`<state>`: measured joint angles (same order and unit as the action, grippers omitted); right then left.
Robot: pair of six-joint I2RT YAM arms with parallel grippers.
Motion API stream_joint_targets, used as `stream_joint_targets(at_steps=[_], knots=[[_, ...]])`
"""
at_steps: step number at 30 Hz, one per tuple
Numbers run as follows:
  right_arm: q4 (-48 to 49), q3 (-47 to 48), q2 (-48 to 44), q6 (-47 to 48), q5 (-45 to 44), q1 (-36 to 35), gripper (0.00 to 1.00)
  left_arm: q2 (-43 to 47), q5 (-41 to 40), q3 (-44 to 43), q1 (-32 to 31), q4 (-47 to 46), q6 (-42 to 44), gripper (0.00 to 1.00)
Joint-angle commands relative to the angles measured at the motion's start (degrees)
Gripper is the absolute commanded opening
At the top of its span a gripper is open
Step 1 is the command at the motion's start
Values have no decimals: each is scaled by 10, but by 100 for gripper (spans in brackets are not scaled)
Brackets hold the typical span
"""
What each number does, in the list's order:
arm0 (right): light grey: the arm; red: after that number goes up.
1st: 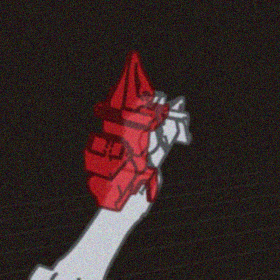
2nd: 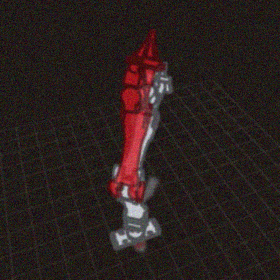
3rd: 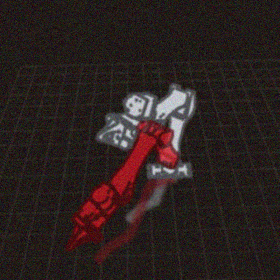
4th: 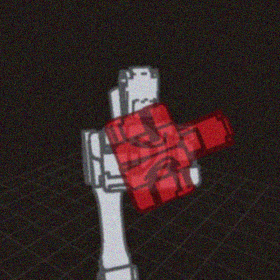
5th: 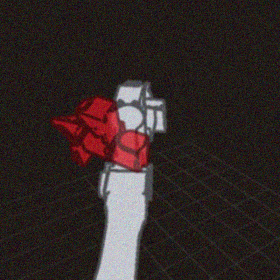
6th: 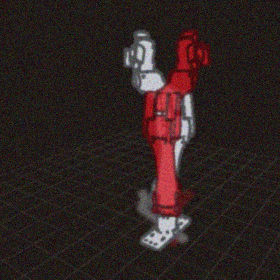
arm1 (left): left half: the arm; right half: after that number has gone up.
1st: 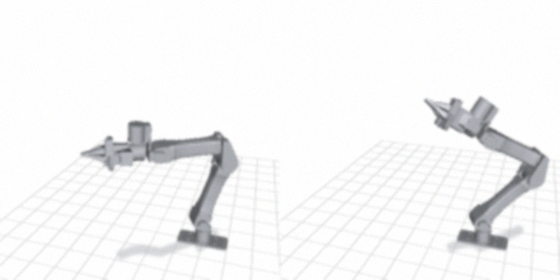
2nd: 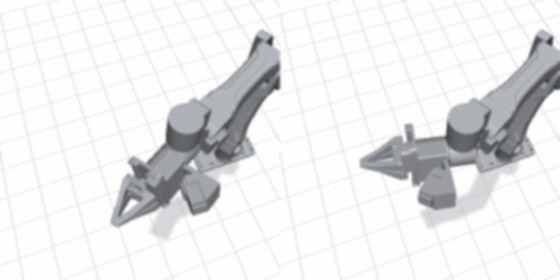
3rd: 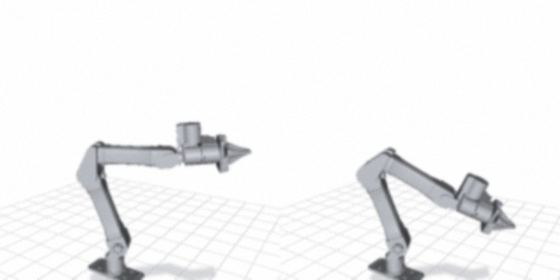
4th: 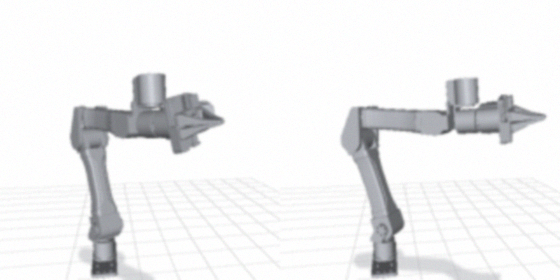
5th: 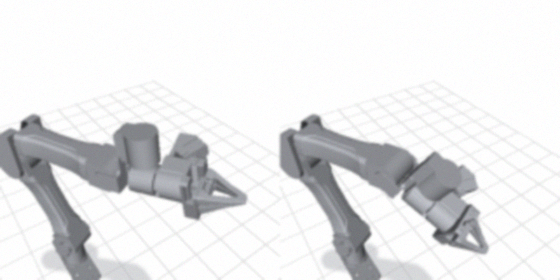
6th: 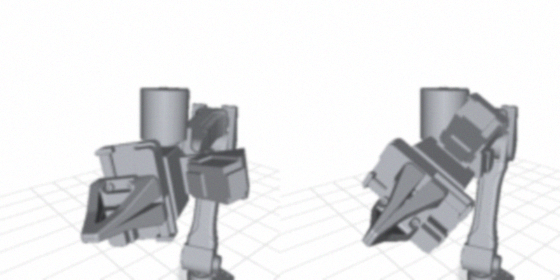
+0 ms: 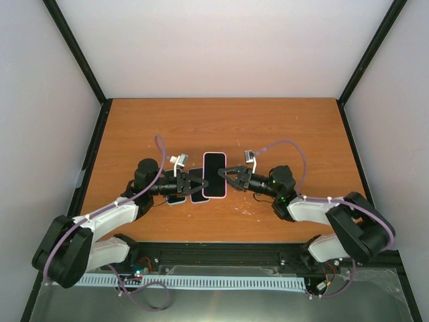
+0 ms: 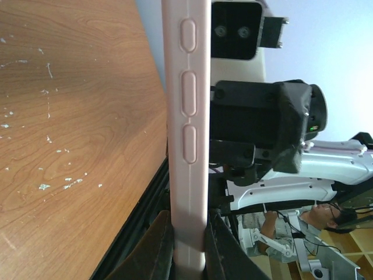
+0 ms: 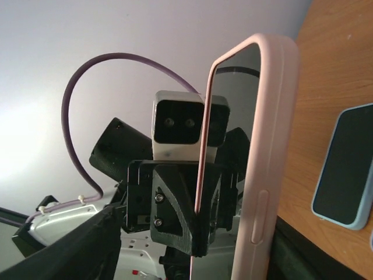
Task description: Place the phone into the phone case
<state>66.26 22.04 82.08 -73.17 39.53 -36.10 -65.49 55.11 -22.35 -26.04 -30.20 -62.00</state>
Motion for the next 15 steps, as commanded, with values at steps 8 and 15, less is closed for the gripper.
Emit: stream_joint_targets(at_steps=[8, 15], knots=[[-242, -15, -135, 120, 0, -24, 57, -42, -20, -42, -1, -93, -3, 0], [-260, -17, -159, 94, -5, -25, 36, -70, -33, -47, -1, -96, 1, 0]])
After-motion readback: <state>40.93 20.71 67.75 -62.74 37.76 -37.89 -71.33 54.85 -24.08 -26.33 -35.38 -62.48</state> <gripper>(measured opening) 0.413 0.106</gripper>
